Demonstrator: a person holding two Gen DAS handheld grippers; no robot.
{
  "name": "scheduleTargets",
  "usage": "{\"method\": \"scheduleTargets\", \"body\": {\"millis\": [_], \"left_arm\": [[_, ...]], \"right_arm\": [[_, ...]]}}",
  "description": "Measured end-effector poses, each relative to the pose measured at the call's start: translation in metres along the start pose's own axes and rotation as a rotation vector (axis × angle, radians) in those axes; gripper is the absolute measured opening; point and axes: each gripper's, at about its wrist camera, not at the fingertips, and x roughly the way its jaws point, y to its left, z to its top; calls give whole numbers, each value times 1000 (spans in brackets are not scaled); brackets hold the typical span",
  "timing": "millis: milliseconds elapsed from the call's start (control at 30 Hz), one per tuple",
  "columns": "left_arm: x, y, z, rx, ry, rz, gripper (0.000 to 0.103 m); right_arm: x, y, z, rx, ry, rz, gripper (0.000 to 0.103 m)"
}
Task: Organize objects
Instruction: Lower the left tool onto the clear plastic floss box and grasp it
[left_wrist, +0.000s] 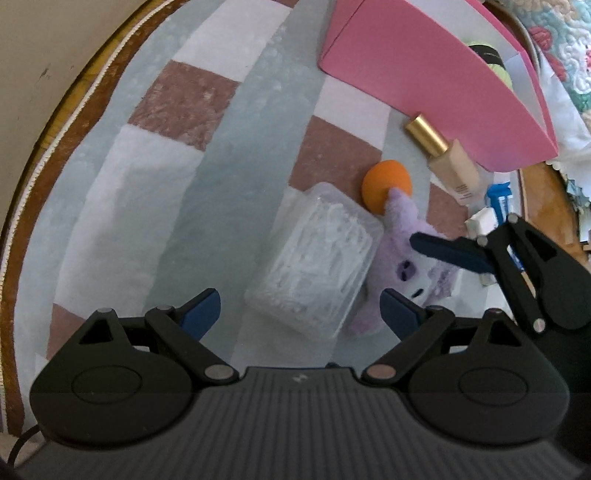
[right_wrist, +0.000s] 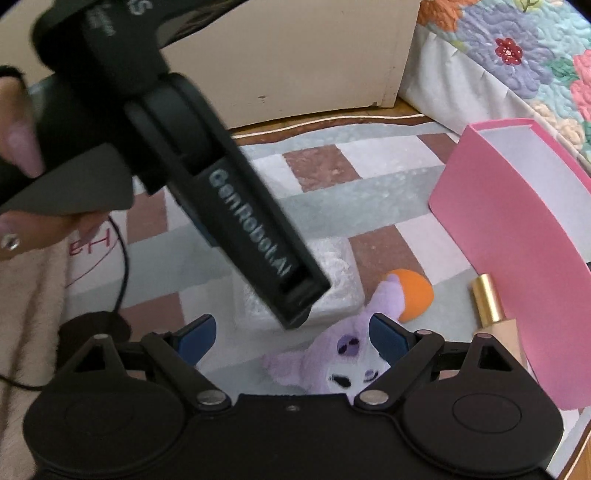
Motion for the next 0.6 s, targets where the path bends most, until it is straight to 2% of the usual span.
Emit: {"method": "scheduleTargets", "body": {"millis": [100, 167, 200, 233, 300, 400, 600], "left_arm": [[1, 0, -2, 20, -18, 36, 87], [7, 3, -4, 23, -7, 45, 87], [9, 4, -4, 15, 2, 36, 86], [11, 5, -4, 1, 11, 18, 81], [9, 9, -5, -26, 5, -10, 77], [7, 9, -5, -21, -3, -41, 66], [5, 10, -4, -44, -42, -59, 65]], "right_arm": [[7, 4, 2, -26, -10, -8, 92], [15, 7, 2, -63, -6, -23, 93], [19, 8, 3, -83, -2, -32, 93], [23, 9, 4, -98, 7, -39, 93], [30, 8, 6, -112, 26, -36, 93], [36, 5, 7, -108, 33, -29, 94], [43, 2, 4, -46, 13, -35, 95]]}}
